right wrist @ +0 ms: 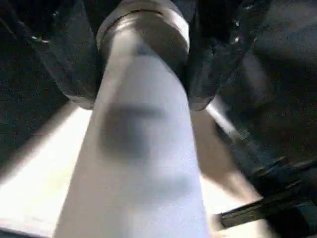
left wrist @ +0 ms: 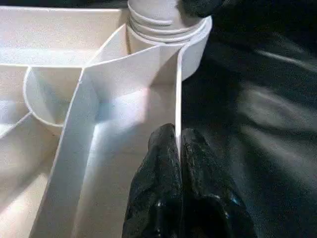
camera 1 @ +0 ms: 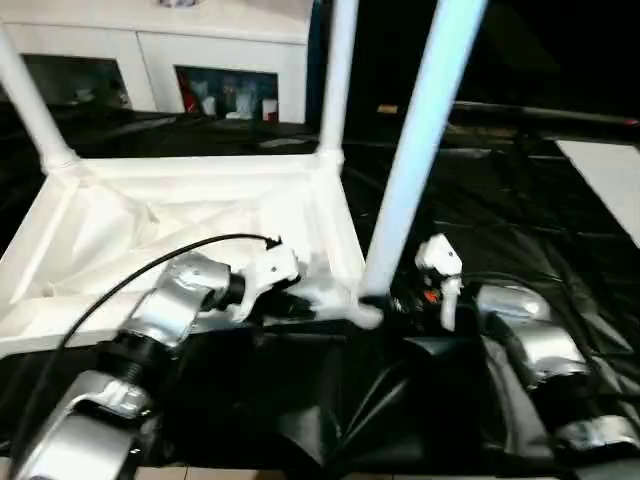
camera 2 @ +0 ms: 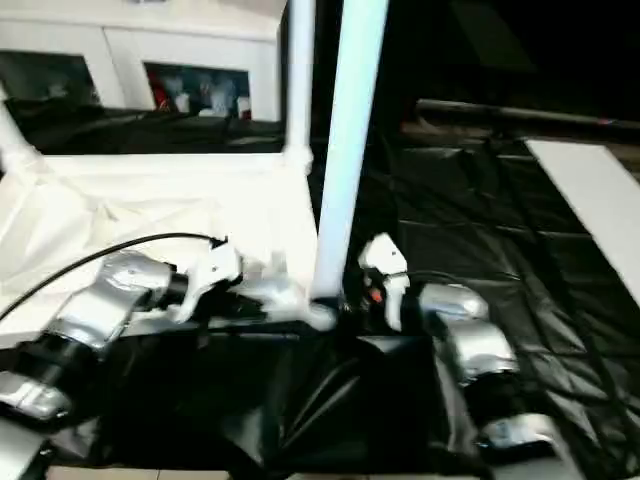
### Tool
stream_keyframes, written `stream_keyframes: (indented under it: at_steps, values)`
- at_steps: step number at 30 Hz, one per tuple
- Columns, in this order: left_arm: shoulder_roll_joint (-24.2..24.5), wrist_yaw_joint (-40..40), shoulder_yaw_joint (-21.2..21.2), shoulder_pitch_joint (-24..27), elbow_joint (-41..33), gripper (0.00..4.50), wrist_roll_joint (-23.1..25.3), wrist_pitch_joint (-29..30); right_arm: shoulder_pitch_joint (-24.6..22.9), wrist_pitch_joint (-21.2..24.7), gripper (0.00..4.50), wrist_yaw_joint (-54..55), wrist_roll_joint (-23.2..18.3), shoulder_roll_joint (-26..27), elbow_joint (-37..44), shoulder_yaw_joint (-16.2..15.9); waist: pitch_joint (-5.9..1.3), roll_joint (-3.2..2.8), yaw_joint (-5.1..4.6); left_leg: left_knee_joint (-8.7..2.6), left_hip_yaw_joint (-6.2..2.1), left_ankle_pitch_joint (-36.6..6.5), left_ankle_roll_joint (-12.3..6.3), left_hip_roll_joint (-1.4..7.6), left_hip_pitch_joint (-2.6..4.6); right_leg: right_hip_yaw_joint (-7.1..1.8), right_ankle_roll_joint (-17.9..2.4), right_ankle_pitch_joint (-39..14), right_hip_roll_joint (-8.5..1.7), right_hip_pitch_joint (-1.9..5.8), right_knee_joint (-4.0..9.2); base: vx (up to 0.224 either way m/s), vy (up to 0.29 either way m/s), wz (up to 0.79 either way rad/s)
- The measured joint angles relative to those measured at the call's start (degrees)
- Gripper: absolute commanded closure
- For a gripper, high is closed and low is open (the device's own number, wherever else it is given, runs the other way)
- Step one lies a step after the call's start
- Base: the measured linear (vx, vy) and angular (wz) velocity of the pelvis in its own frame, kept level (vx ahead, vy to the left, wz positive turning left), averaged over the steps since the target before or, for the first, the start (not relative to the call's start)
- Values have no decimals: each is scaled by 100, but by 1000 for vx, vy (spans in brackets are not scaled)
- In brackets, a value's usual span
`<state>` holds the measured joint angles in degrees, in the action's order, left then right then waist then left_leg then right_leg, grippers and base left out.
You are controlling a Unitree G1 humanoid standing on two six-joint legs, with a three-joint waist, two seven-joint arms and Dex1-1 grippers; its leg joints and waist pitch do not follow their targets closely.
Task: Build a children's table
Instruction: Rotate leg to tighten
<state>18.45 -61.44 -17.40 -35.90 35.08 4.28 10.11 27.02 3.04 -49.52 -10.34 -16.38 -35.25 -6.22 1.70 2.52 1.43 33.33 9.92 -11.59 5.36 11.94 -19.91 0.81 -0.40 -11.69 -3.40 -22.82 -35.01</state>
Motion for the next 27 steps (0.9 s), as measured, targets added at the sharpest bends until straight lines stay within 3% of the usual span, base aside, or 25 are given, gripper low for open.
stream_keyframes:
  at_steps: [8,13,16,18,20,27]
  values:
    - [-866,1715,128,-546,865,450,235,378,338,157,249,3064,184,1146,-497,652,-25,-9,-110,35,-11,1,1,-9,-7,-13,28,-12,-11,5,7,0,0,0]
    - [-1029,2067,137,-703,1155,450,314,276,554,138,252,3781,198,1424,-732,809,-36,-17,-120,26,-13,0,1,-8,-7,-9,30,-10,-9,3,6,0,0,0]
    - [-1027,2061,124,-728,1218,450,335,173,560,13,252,3657,203,1407,-763,807,-35,-16,-114,19,-12,0,1,-7,-11,-7,30,-10,-9,1,6,0,0,0]
    - [-1017,1999,73,-726,1195,450,335,101,436,-105,196,3357,156,1334,-647,828,-32,-21,-91,15,-9,0,1,-7,-15,-6,27,-8,-9,-3,6,0,0,0]
    - [-967,1905,69,-719,1179,450,332,48,351,-107,178,2946,35,1199,-539,862,-29,-25,-90,-3,-6,0,0,-8,-17,-7,11,4,-8,-4,6,0,0,0]
    - [-524,1317,72,-571,930,450,293,-232,180,119,133,1174,-35,136,-335,453,-13,-33,-114,-34,-5,0,1,0,-33,5,19,0,4,-29,8,0,0,0]
